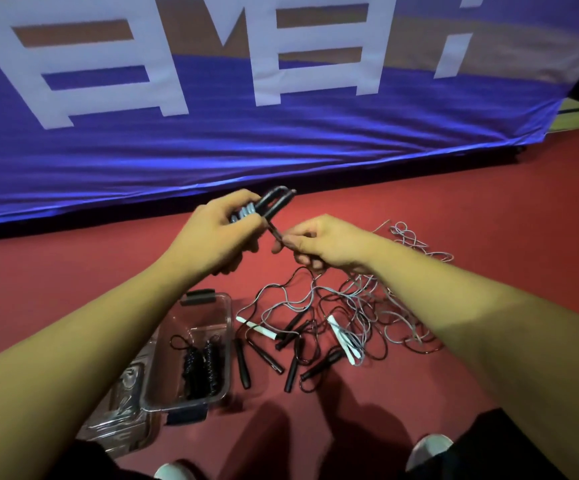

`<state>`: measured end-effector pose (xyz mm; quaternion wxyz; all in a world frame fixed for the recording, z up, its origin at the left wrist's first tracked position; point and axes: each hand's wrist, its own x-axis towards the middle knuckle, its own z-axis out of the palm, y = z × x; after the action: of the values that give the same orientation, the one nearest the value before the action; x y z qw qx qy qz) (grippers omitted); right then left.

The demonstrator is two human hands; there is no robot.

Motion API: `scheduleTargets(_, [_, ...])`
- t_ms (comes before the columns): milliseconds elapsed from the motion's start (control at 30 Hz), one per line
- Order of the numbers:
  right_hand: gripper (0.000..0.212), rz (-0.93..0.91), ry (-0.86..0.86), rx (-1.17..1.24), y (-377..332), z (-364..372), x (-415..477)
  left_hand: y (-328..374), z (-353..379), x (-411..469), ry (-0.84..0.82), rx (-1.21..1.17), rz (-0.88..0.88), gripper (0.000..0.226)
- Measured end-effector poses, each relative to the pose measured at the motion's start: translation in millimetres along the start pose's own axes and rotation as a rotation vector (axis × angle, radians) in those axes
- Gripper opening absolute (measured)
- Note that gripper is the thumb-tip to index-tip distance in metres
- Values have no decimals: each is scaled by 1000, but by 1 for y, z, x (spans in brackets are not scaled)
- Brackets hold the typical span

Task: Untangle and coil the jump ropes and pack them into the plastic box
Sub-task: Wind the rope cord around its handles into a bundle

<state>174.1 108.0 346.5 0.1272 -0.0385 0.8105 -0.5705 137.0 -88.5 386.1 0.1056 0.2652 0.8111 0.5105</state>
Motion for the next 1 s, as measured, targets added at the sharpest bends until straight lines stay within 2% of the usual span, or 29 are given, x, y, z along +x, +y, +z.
scheduleTargets(133, [25,-3,-20,-117,-17,4,-3,-14,-14,8,75,220,-30,9])
scheduleTargets(233, [22,-58,14,-330,-32,10,-6,-28,-19,13,90,486,3,19])
scheduleTargets(300, [18,-133,51,-489,-41,12,-7,-36,-21,15,63,642,-2,28])
scheduleTargets(500, [15,-243,91,-814,-47,12,-11,-34,-9,14,-88,859,-26,41])
scheduleTargets(700, [14,-295,173,-781,-48,2,-11,-19,5,5,-297,815,44,34])
scheduleTargets(833, [13,-334,223,-703,-49,-6,-13,-11,12,1,-264,735,50,56])
scheduleTargets(900, [10,-323,232,-630,-50,-11,-14,-8,11,0,-277,636,55,44])
scheduleTargets(1000, [9,-292,197,-461,-49,-19,-16,-1,10,-7,-388,487,67,31])
